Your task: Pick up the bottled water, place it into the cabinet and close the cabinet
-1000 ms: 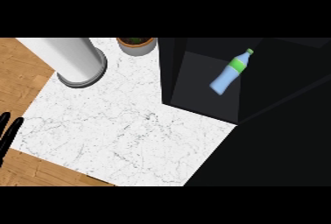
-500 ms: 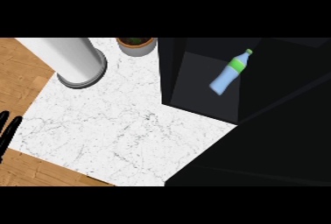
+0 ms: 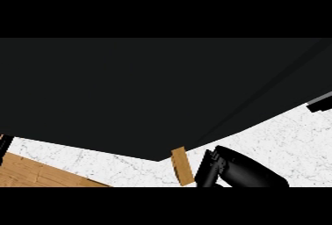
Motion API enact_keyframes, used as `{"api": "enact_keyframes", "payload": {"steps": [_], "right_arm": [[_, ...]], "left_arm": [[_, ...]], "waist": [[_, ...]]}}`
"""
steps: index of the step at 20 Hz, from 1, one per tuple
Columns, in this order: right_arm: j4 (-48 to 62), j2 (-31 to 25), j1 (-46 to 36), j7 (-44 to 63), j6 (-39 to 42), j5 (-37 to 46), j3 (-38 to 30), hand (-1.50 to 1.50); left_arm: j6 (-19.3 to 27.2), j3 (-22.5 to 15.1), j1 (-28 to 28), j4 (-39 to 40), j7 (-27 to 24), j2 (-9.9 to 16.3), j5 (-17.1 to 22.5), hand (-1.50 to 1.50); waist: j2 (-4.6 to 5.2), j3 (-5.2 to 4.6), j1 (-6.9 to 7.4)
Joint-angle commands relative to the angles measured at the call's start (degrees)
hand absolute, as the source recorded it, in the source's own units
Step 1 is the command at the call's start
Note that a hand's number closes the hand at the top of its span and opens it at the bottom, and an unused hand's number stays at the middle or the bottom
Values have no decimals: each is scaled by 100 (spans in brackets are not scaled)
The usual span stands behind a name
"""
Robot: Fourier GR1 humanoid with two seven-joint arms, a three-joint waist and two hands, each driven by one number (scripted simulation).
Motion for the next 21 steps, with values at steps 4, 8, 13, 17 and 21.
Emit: {"api": "enact_keyframes", "payload": {"steps": [4,8,13,17,21], "right_arm": [[1433,1041,-1476,621,-1444,621,-713,150],[2362,1061,-2565,679,-2146,642,-1078,150],[3499,1069,-3651,624,-3045,493,-1532,150],[4031,1073,-3888,540,-3585,92,-1634,-150],[4304,1073,-4203,504,-3898,-50,-1506,-150]], "left_arm": [[-53,105,72,126,-8,15,80,-150],[-39,91,56,203,2,-21,56,-150],[-192,104,46,235,-76,-102,117,-150],[-153,177,57,219,-34,-61,166,-150],[-277,217,149,285,-36,-26,180,-150]], "waist": [[-77,39,-81],[-76,64,-189],[-58,69,-160],[-51,89,-238],[-64,83,-224]]}}
